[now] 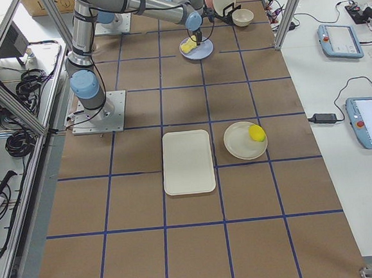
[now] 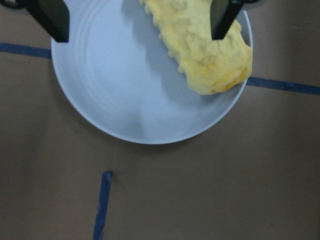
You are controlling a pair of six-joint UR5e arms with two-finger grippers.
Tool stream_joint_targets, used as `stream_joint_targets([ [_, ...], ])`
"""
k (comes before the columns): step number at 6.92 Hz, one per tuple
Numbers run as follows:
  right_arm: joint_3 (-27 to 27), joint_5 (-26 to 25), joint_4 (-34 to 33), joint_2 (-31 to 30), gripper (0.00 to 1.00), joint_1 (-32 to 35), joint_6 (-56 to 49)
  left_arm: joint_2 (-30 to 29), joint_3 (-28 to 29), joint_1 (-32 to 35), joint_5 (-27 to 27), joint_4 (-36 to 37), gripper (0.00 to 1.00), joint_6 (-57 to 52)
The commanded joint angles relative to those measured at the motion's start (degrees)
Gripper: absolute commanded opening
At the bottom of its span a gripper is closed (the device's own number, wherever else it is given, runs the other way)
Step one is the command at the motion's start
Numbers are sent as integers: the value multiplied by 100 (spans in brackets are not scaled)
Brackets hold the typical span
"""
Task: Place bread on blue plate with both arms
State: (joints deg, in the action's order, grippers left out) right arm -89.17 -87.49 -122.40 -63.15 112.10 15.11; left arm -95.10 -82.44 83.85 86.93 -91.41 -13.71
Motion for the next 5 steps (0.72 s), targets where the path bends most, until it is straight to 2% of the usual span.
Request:
stream_joint_targets([
  [1,696,12,626,-136,100,-633,-262,0,0,0,0,0,100,0],
  [2,1022,39,1195,-267,100,-898,-359,0,0,0,0,0,100,0],
  [3,1364,13,2358,-486,100,-1205,-360,0,0,0,0,0,100,0],
  [4,1542,-57,3214,-557,100,-1443,-369,8,26,0,0,0,100,-9],
  [5,1509,-32,3379,-741,100,-1515,-325,17,35,9,26,0,100,-52],
])
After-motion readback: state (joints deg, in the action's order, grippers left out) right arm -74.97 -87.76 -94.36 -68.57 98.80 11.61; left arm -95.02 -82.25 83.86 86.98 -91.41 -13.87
